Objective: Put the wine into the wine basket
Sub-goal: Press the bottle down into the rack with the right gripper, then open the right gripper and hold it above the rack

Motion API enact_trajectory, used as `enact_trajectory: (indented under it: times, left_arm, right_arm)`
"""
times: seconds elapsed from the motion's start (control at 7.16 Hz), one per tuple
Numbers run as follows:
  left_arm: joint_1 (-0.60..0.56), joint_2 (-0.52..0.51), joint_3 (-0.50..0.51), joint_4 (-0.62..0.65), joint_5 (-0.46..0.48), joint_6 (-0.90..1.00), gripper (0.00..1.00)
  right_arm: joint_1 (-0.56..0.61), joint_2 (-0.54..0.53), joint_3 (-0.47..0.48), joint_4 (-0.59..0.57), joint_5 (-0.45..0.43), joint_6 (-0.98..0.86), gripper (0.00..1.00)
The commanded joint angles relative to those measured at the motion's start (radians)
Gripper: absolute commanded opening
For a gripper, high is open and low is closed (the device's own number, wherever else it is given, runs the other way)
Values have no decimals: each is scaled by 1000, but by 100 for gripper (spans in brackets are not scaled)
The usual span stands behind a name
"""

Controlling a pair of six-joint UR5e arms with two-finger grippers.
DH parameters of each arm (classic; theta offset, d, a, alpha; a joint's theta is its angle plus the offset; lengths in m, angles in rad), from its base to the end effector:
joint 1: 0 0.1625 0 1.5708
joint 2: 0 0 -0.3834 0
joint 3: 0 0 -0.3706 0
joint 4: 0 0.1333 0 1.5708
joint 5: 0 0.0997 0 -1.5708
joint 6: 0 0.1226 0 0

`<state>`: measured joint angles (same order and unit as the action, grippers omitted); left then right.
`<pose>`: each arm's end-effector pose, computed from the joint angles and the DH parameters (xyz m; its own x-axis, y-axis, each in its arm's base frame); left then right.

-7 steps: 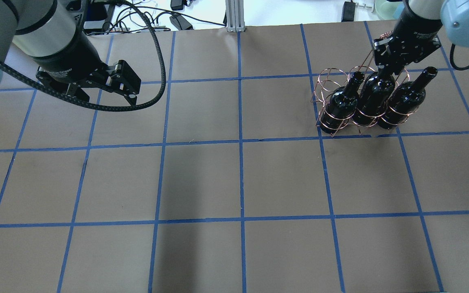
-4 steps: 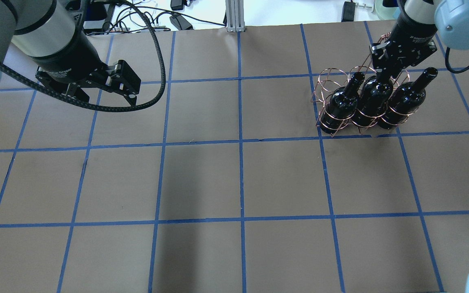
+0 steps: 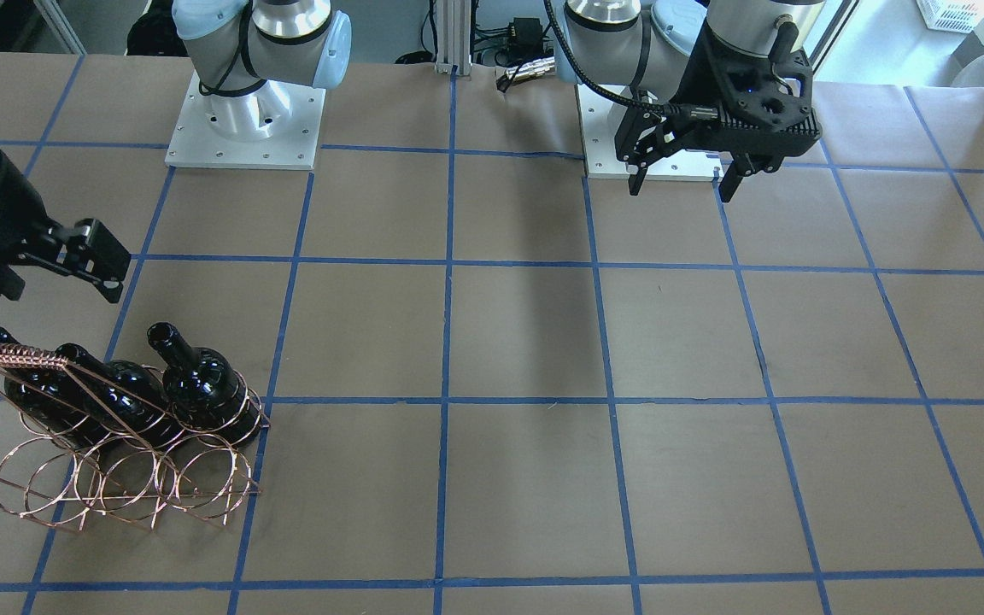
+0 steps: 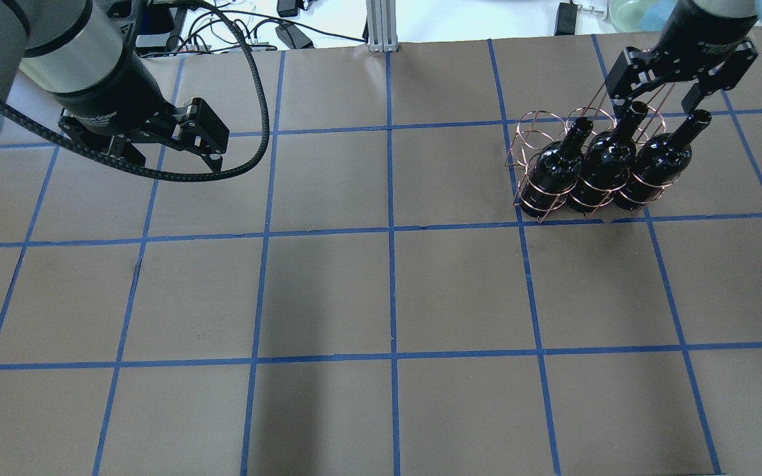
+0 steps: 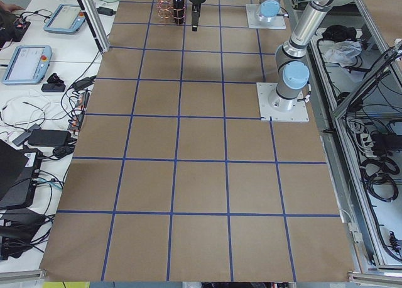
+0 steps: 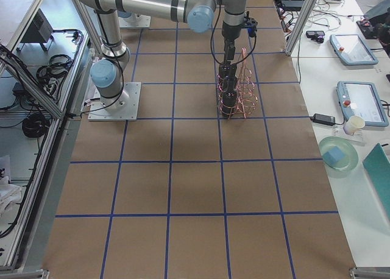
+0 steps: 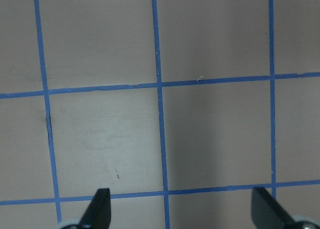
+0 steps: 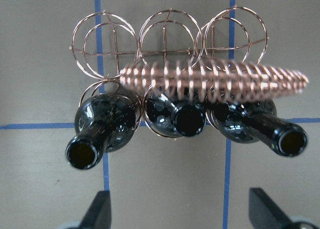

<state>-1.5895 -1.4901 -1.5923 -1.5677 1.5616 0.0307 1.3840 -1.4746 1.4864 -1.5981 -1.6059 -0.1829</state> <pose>-0.1427 -0.4436 0.4504 -0.9987 0.0499 0.0073 0.0493 0.9968 -0.0625 0.0322 -0.5241 0.4188 -0.9993 0.0043 0.0373 0.0040 1.0000 -0.0089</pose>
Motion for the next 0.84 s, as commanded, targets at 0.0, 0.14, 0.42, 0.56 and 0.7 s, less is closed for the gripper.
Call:
enact_trajectory:
  times: [0.0,0.14,0.42,0.56,0.7]
  left_arm:
    - [0,-1,0,0,-2,0,100]
    - [0,-2,0,2,-2,0,100]
    - [-1,-2,0,0,-2,0,100]
    - [-1,-6,0,2,-2,0,100]
    - [-1,-6,0,0,-2,0,100]
  right_arm:
    - [12,-158,0,160,8,26,100]
    - [53,-211,3,209,6,86,100]
    - [128,-204,-1,210,-2,172,100]
    - [133,-204,9,213,9,190,100]
    - [139,-202,17,204,12,207,100]
